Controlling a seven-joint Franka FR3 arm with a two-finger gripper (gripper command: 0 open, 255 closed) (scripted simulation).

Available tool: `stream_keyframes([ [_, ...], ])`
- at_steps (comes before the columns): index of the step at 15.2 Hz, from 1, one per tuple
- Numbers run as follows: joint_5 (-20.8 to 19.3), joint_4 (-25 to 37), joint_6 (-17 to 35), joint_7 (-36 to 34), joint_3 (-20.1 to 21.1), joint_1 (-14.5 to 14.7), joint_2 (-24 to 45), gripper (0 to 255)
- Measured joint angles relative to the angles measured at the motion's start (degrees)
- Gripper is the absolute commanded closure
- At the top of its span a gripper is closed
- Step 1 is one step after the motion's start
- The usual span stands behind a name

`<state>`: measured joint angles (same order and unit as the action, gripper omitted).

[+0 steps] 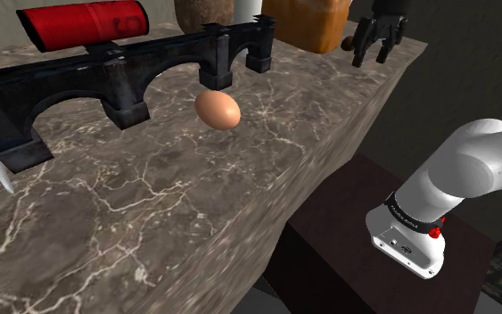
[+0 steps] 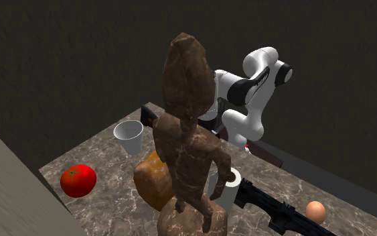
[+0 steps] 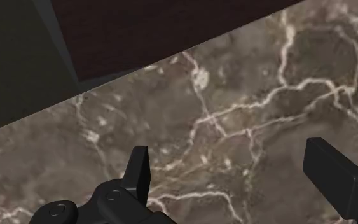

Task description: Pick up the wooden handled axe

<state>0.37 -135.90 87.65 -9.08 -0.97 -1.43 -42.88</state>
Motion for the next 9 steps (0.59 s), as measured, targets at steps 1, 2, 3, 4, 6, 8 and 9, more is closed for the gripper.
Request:
stream_keyframes([
  [1, 0.0, 0.0, 0.0, 0.0, 0.0, 0.0, 0.0, 0],
  [2, -0.05, 0.77, 0.31, -1.23, 0.12, -0.64, 0.91, 0],
  [3, -0.12, 1.58, 0.96, -3.25, 0.33, -1.62, 2.12, 0],
  [4, -0.15, 2.98, 1.84, -5.76, 0.64, -2.72, 4.11, 0],
  [6, -0.36, 5.84, 3.28, -11.35, 1.23, -5.11, 7.81, 0],
  [8, -0.96, 8.73, 3.98, -16.8, 1.35, -7.68, 10.76, 0],
  [9, -1.09, 10.35, 4.31, -19.87, 1.73, -8.78, 12.41, 0],
])
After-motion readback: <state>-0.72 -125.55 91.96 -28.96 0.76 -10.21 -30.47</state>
